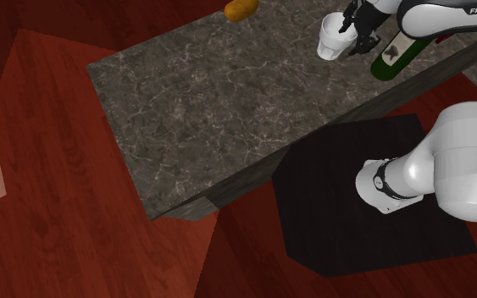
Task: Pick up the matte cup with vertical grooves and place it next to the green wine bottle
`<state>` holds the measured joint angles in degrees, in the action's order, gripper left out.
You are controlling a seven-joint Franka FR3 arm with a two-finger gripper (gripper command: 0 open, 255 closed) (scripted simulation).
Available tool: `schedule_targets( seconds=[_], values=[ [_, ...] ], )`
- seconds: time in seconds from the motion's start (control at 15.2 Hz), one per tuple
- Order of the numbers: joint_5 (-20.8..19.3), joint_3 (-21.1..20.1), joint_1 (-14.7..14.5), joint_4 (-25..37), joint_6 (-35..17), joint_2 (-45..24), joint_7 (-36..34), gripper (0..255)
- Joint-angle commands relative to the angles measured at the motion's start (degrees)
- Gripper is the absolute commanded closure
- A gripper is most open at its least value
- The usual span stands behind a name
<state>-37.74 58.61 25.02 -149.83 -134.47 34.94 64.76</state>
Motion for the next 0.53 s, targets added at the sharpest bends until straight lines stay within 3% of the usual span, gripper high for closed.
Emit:
schedule_targets(
  seconds=[0.0, 0.13, 0.33, 0.46],
  values=[
    [0.0, 0.0, 0.0, 0.0, 0.0, 0.0, 0.0, 0],
    [0.0, 0.0, 0.0, 0.0, 0.0, 0.0, 0.0, 0],
    [1.21, -5.44, 2.74, 1.86, 7.51, 5.03, 0.14, 0],
    [1.66, -6.72, 3.26, 2.46, 9.36, 6.13, 0.24, 0]
  ],
)
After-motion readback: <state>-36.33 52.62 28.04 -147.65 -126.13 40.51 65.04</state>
